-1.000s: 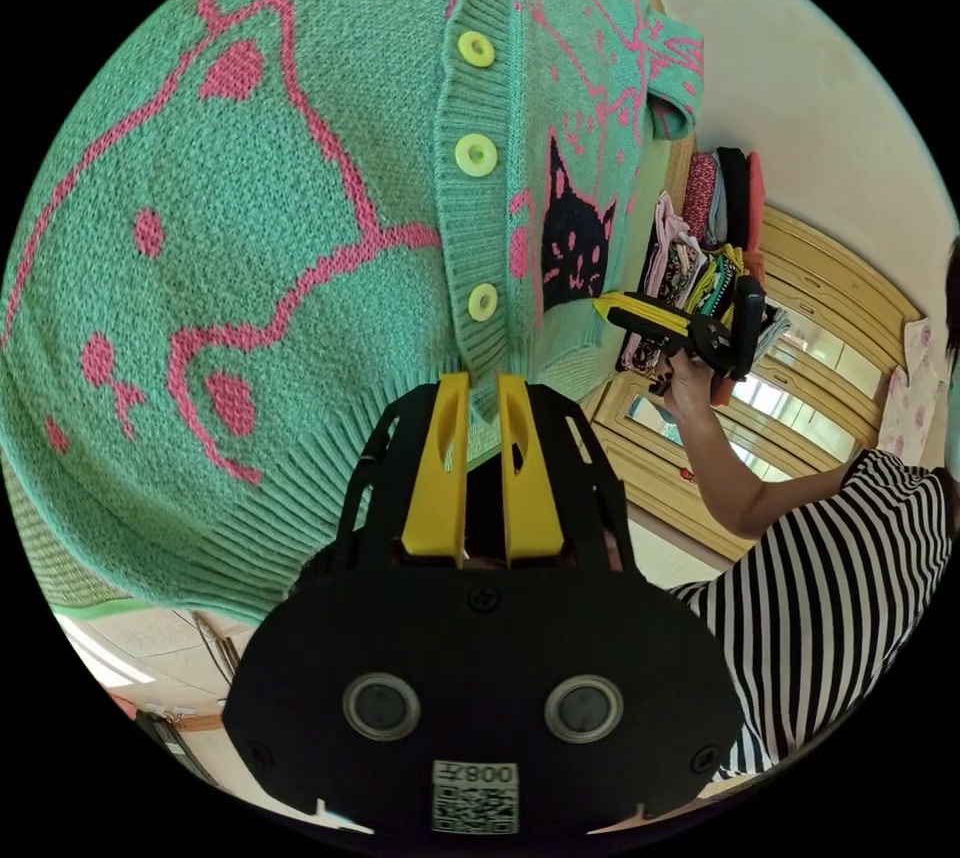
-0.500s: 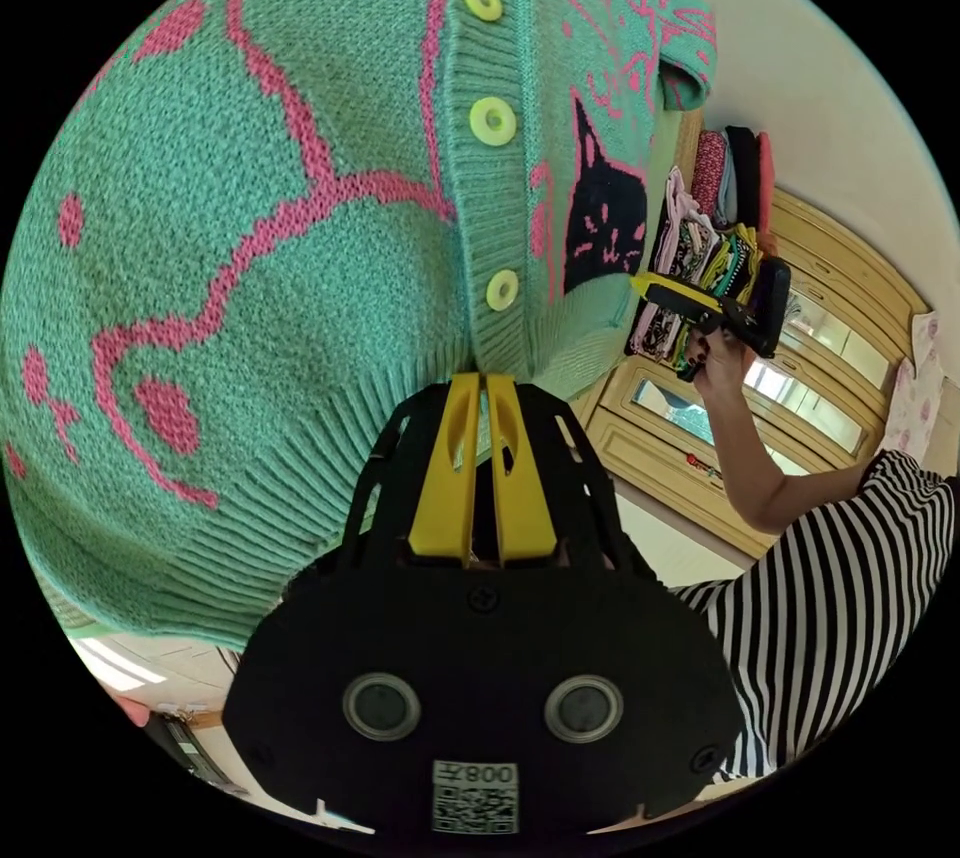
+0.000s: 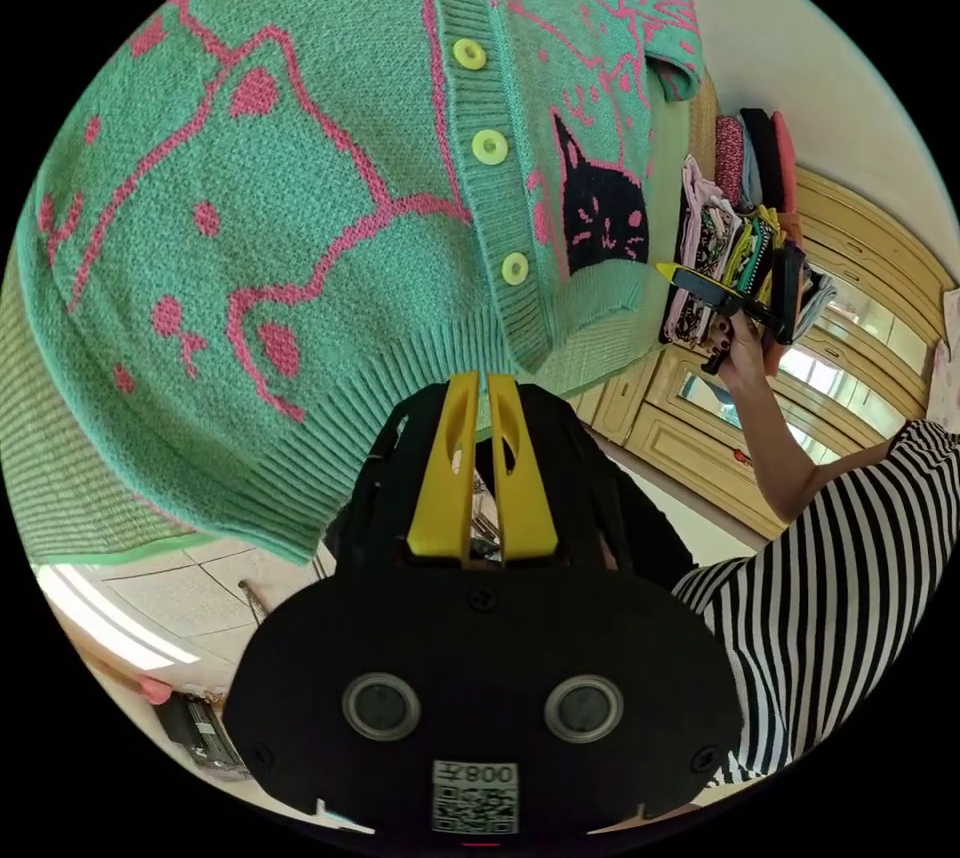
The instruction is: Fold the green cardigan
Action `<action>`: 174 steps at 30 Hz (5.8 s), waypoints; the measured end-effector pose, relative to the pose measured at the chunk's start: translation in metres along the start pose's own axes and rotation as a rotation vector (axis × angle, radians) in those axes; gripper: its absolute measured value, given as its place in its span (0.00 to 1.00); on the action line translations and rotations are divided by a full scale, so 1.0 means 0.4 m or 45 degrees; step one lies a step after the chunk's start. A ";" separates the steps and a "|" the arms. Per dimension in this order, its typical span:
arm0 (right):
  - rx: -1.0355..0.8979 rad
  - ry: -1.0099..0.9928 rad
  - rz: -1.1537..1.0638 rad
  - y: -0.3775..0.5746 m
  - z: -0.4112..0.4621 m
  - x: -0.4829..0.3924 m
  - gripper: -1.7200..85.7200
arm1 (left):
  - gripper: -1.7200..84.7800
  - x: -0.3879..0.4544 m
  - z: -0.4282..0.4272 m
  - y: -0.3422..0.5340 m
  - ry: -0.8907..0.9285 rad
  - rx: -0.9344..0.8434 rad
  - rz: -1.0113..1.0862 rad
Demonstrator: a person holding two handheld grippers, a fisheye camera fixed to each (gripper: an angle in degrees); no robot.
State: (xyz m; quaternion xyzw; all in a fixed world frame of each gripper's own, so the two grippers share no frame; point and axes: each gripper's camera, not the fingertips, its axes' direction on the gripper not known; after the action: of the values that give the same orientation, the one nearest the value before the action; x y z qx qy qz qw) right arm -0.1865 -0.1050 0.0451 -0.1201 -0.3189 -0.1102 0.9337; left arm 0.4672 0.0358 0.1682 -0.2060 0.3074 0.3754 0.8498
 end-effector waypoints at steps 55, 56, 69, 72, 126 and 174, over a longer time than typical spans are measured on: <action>0.742 -0.052 0.405 -0.477 -0.357 0.843 0.10 | 0.13 1.246 0.101 -1.314 -0.515 0.126 0.972; 0.745 -0.056 0.400 -0.474 -0.357 0.844 0.09 | 0.11 1.259 0.103 -1.315 -0.576 0.160 0.970; 1.155 -0.389 0.220 -0.234 -0.539 0.787 0.06 | 0.05 1.377 -0.144 -1.209 -0.340 0.304 1.240; 1.300 -0.429 0.106 -0.145 -0.630 0.714 0.06 | 0.05 1.411 -0.262 -1.162 -0.196 0.365 1.336; 0.151 -0.749 -0.577 -0.557 0.336 -0.974 0.06 | 0.06 -0.322 -1.004 -0.277 0.309 0.775 0.234; 0.536 0.062 -0.088 -0.431 -0.006 -0.425 0.02 | 0.02 0.270 -0.644 -0.752 0.010 0.507 0.742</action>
State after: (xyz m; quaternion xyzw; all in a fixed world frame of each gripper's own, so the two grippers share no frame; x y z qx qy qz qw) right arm -0.3654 -0.2470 -0.0359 0.0912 -0.3163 -0.0759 0.9412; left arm 0.6597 -0.2492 -0.0563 0.0588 0.4239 0.5340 0.7292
